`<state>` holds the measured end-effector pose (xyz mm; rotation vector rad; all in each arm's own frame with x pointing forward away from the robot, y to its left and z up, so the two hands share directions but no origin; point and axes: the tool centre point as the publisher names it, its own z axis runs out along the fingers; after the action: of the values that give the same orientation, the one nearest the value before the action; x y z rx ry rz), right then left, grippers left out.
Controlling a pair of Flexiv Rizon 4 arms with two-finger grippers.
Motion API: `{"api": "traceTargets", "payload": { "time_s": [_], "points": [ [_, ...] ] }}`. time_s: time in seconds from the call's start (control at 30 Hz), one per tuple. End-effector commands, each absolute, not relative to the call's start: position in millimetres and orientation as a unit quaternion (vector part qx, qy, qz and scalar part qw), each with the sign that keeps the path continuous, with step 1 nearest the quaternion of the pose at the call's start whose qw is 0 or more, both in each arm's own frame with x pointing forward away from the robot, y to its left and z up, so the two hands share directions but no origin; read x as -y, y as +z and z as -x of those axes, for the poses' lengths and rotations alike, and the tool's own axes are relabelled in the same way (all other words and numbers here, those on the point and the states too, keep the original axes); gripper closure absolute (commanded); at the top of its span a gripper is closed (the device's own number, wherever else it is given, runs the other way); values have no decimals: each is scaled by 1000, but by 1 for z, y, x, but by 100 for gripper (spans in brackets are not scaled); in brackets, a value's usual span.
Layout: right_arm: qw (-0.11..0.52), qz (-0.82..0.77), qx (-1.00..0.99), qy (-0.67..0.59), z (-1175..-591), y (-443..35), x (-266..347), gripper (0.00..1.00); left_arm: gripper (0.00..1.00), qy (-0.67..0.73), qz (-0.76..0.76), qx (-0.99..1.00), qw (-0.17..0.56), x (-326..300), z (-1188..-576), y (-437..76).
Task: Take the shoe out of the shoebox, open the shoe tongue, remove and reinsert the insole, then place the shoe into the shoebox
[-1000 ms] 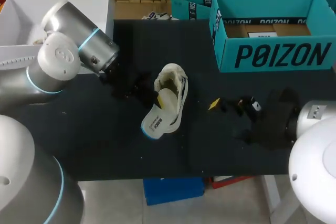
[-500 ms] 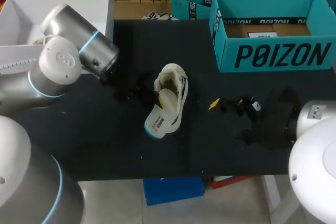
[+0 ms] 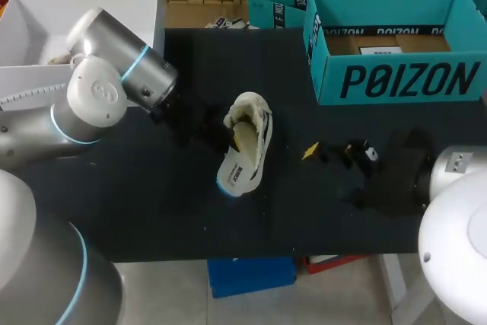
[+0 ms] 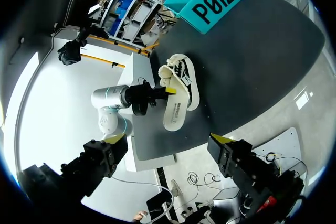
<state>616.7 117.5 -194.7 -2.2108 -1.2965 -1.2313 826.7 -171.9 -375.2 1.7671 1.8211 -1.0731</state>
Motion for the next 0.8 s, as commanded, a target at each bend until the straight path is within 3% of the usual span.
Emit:
{"api": "traceTargets", "payload": {
  "time_s": [0.03,0.33,0.4,0.53,0.63,0.8],
  "points": [
    [158,766,444,-438,-612,-201,-116,0,100,-381,-630,-649,193,179,-836,-381],
    [158,766,444,-438,-612,-201,-116,0,100,-377,-623,-654,203,184,-851,-380],
    [158,766,444,-438,-612,-201,-116,0,65,-376,-623,-655,203,183,-850,-378],
    [158,766,444,-438,-612,-201,-116,0,43,-381,-622,-652,206,179,-844,-372],
    [158,766,444,-438,-612,-201,-116,0,40,-382,-628,-647,203,175,-835,-366],
    [158,766,444,-438,-612,-201,-116,0,47,-382,-644,-633,196,170,-817,-357]
  ]
}}
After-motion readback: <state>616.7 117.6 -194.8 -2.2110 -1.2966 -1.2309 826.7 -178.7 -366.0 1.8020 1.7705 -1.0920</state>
